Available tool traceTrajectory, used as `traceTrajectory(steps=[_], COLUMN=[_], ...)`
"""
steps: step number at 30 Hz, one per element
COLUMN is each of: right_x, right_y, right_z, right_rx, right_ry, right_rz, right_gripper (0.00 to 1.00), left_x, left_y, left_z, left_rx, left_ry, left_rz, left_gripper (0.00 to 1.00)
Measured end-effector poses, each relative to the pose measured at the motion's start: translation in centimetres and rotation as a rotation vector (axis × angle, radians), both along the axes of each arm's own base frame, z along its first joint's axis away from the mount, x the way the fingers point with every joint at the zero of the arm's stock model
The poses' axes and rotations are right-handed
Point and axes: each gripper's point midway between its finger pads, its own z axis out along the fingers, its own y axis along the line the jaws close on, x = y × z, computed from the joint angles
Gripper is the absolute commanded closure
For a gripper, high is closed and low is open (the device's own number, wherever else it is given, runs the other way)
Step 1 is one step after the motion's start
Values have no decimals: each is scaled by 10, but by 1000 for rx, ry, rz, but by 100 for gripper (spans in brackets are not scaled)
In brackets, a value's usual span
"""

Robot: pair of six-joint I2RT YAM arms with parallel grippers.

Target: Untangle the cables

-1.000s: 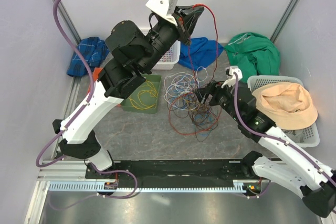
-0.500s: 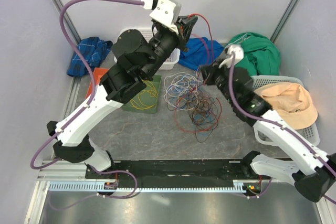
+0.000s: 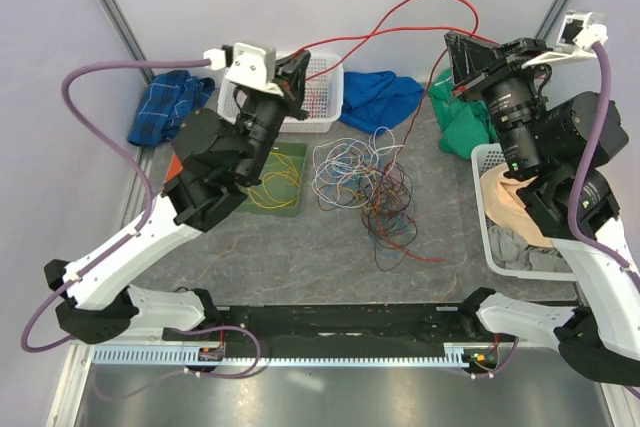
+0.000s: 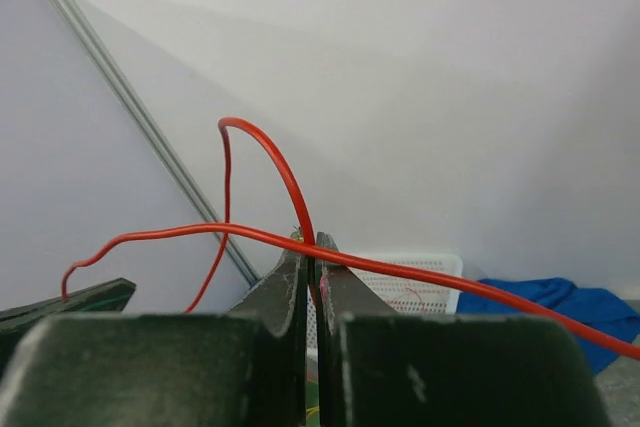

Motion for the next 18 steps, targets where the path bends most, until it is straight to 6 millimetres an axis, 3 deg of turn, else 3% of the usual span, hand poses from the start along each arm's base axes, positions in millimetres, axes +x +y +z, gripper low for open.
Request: traceTrajectory(steps=[4, 8, 12, 16, 17, 18], right_x=[2, -1, -13, -14, -12, -9], right_y=[3, 7, 4, 7, 8, 12], right_z=[3, 23, 45, 42, 37, 32], right_rx=[-20, -16, 11, 14, 11, 9], right_ry=[0, -39, -94, -93, -83, -70], right_rz=[5, 31, 53, 70, 73, 78], right_gripper=[100, 100, 100, 100, 100, 100], left_x=[-4, -2, 4, -5, -10, -16], left_y=[13, 10, -8, -30, -37, -43], left_z=[-7, -39, -88, -123, -130, -137], left_rx=[-27, -18, 5, 2, -1, -4], left_ry=[-7, 28, 91, 90, 78, 64], left_rz=[3, -23, -94, -233, -280, -325], left_gripper=[98, 98, 98, 98, 96, 87])
